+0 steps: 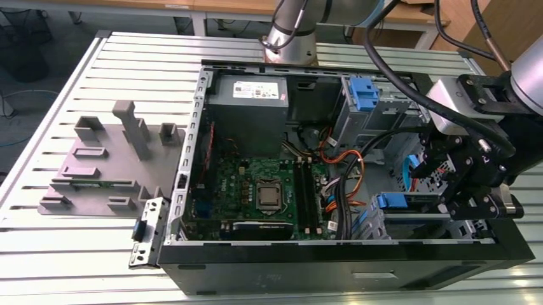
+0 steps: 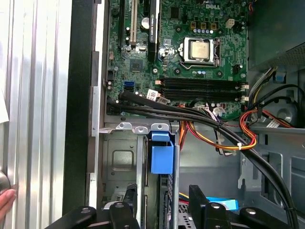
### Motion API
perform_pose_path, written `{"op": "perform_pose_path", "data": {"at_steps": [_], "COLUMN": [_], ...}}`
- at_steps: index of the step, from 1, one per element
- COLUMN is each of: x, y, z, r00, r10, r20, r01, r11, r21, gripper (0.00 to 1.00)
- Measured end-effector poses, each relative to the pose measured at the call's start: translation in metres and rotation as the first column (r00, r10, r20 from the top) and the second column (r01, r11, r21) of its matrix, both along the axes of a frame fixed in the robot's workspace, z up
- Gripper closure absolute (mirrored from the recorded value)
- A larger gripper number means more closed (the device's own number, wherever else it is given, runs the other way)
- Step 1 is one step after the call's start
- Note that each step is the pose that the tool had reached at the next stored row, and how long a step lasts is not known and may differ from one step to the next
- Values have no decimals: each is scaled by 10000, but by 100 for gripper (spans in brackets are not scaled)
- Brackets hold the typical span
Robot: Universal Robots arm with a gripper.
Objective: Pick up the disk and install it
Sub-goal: 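Insert the first disk wire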
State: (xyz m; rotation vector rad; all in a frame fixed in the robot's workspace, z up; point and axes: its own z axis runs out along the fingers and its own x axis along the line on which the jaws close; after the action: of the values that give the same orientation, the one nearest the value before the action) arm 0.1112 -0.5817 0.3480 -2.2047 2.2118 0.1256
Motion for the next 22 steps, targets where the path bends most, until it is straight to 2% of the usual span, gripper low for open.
{"op": "perform_pose_path", "data": {"at_steps": [22], "x": [0], "y": [9], "z": [33], "r00": [10000], "r10": [-11], "r20": [0], "r01": [11], "r11": [10000], "r21": [-2], "gripper": [45]}}
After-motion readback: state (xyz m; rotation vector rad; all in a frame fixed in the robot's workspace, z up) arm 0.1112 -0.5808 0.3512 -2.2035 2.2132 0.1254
